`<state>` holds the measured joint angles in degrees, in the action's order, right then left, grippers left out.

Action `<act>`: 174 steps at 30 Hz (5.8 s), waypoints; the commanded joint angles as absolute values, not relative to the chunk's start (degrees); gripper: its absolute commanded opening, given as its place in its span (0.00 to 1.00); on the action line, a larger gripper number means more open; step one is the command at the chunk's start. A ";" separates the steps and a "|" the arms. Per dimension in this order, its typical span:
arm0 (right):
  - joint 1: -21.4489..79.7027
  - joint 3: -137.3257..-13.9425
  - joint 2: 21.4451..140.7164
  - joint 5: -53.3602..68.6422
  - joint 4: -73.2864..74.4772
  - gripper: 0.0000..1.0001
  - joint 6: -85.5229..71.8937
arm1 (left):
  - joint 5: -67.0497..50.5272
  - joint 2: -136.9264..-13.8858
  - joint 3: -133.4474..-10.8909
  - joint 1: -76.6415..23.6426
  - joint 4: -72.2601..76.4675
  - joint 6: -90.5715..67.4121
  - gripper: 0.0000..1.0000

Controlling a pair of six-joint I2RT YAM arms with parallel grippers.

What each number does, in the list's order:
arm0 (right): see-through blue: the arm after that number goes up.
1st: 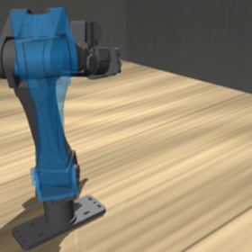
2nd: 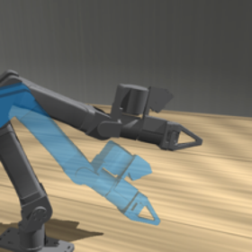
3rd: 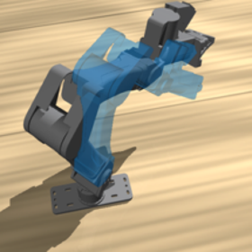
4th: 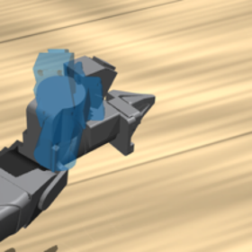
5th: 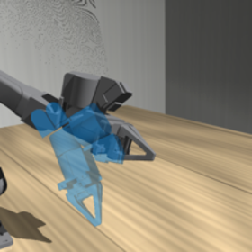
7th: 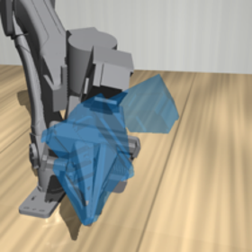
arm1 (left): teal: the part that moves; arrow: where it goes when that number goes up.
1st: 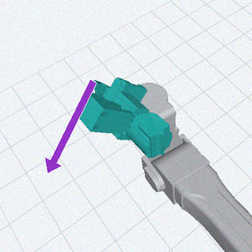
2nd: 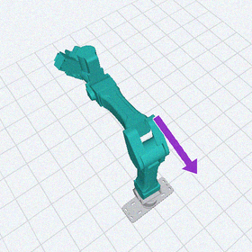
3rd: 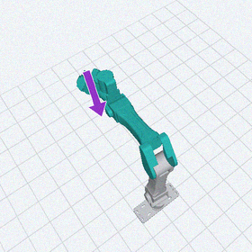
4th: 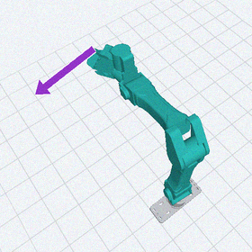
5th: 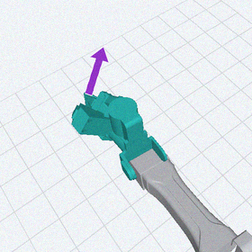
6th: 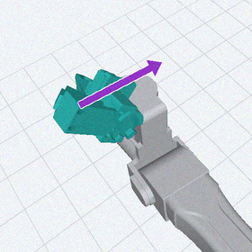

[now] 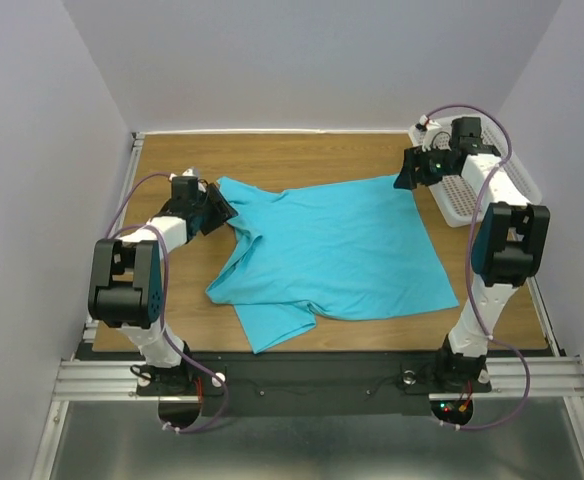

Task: Fold and stack the t-shirts
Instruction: Flatten the tshirt out

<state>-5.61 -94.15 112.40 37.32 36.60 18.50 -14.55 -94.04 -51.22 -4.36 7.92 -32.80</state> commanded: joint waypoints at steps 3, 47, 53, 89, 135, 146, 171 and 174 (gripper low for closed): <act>-5.54 -101.77 116.27 37.88 33.05 0.73 12.93 | -14.24 -98.52 -56.51 -2.91 12.57 -30.85 0.61; -0.27 -112.41 129.28 16.71 31.11 0.64 6.94 | -15.12 -106.52 -67.50 3.60 1.76 -20.48 0.00; 1.84 -115.65 132.35 13.36 31.03 0.64 6.77 | -15.47 -106.08 -67.59 5.27 1.67 -20.39 0.00; 3.08 -127.88 141.15 10.99 31.03 0.65 3.08 | -16.08 -108.19 -71.98 6.77 -2.02 -18.81 0.00; 3.69 -122.08 141.68 14.50 31.29 0.14 4.57 | -17.49 -108.72 -72.16 7.29 -2.11 -18.81 0.00; 3.60 -126.83 138.26 13.62 31.03 0.01 4.75 | -17.05 -109.07 -74.18 7.47 -2.99 -18.28 0.00; 3.60 -122.35 135.88 15.20 28.65 0.01 5.01 | -12.39 -104.42 -75.50 7.65 -3.87 -17.23 0.48; 3.60 -121.91 135.97 15.91 28.65 0.01 4.83 | -12.92 -105.20 -76.64 7.65 -3.96 -16.79 0.50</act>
